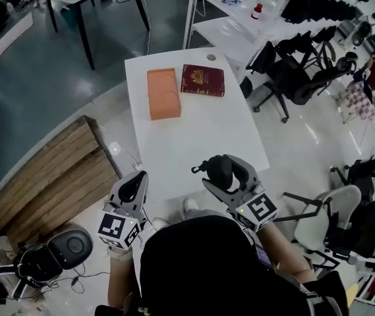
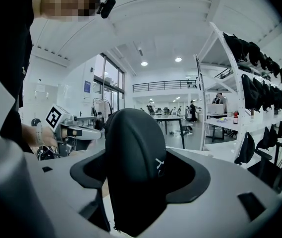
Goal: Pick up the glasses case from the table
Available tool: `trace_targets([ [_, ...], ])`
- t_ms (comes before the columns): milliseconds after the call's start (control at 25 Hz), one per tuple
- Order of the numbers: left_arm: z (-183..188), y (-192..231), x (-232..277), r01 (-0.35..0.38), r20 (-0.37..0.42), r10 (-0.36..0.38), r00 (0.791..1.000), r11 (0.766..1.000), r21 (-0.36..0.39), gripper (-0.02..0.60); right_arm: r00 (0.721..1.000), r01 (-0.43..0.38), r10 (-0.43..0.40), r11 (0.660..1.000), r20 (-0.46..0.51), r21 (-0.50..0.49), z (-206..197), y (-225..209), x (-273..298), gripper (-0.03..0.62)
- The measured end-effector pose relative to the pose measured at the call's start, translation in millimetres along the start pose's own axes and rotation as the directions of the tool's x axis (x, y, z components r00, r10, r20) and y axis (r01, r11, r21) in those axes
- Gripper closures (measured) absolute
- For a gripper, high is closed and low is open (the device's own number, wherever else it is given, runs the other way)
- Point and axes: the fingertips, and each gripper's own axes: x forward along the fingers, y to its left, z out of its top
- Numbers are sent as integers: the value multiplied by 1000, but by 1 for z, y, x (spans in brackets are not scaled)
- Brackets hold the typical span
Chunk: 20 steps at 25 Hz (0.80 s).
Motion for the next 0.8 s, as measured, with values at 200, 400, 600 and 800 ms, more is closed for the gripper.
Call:
trace_targets([
  [200, -4, 0, -5, -8, -11, 8, 1000, 1000, -8, 565, 1000, 10, -10, 1000, -10, 6, -5, 0, -2, 233],
  [400, -5, -5, -1, 15, -32, -15, 999, 1000, -3, 565, 999, 29, -29, 1000, -15, 4, -6, -6, -5, 233],
  [600, -8, -3, -1, 16, -43, -17, 999, 1000, -8, 565, 998, 55, -55, 998, -6, 7, -5, -11, -8, 233],
  [800, -12, -8, 2, 20, -51, -21, 998, 1000, -16, 565, 997, 72, -72, 997, -12, 13, -10, -17, -16, 233],
])
